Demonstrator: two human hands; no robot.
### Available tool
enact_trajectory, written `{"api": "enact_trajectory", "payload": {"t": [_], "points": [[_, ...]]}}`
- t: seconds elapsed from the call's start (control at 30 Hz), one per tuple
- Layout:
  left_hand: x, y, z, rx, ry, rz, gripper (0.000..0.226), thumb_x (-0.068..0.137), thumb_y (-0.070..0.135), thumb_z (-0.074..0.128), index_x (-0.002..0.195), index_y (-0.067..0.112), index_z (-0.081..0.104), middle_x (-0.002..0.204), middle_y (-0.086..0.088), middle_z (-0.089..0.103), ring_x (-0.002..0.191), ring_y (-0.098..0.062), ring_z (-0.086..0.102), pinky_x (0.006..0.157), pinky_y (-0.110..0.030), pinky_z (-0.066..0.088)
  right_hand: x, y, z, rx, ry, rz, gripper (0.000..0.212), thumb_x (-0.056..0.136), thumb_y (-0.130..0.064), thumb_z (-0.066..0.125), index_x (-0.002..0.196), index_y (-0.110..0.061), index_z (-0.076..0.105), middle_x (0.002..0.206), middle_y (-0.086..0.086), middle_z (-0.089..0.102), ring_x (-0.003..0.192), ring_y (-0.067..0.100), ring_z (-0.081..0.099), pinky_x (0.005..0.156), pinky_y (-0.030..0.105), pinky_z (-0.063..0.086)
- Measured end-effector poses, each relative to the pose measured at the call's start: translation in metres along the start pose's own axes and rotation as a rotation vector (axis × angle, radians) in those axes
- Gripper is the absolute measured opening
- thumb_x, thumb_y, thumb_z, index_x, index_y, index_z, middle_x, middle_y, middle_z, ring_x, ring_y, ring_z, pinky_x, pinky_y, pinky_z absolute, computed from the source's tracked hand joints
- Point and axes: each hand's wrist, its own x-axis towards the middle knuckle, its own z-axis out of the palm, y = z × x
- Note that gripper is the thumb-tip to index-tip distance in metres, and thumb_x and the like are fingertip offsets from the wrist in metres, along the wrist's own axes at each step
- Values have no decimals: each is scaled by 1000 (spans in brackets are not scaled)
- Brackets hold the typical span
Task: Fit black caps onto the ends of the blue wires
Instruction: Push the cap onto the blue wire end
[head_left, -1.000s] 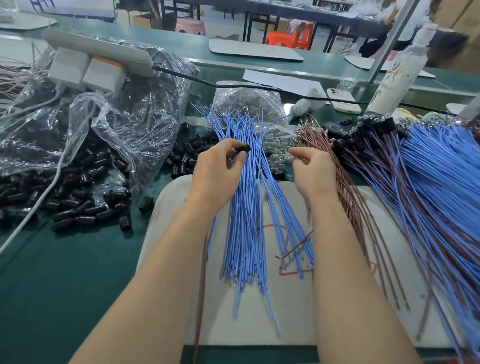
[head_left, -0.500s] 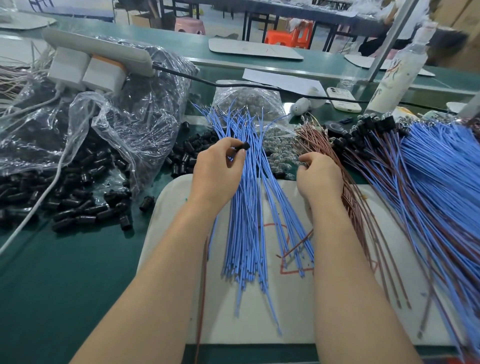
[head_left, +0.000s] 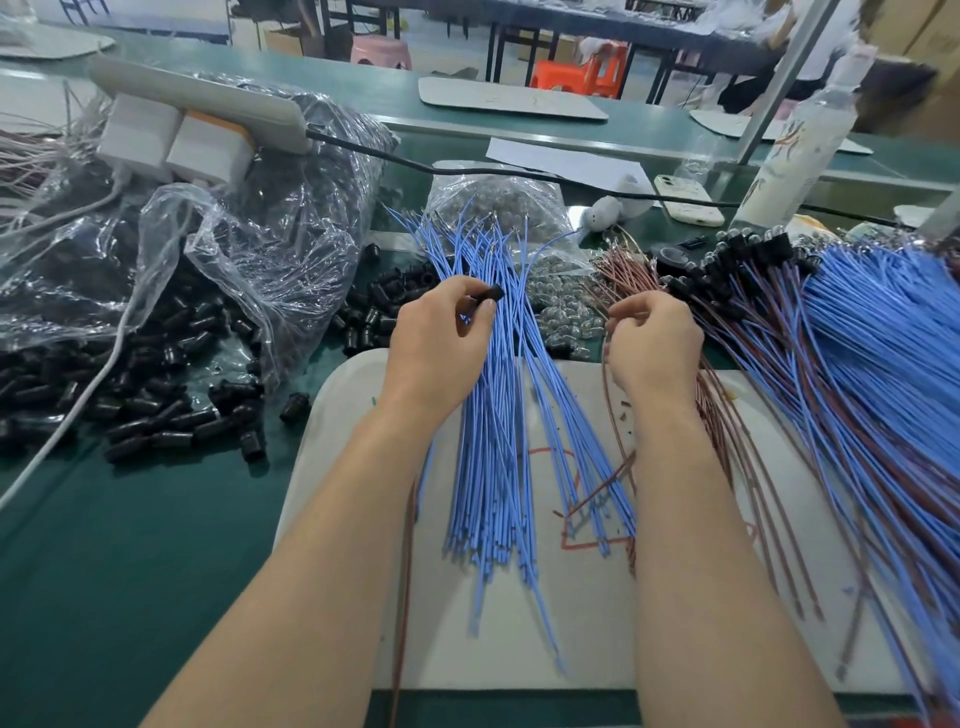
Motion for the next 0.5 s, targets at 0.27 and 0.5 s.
{"api": "enact_trajectory", "payload": {"t": [0.27,0.5], "points": [[0,0,0,3,2,5,16,94,22,56,106,16,65,83,8,65,70,2,55,61,-2,39,7,4,-6,-192,-76,130,29,91,-6,45,112,-7,64,113,16,64,102,31,57,76,30,42],[0,0,1,5,-1,10,16,94,21,56,106,15,65,84,6,66,69,3,55,61,-1,38,8,3,-5,-222,-79,102,33,90,-2,47,119,-7,62,119,15,62,106,30,56,88,33,45]]}}
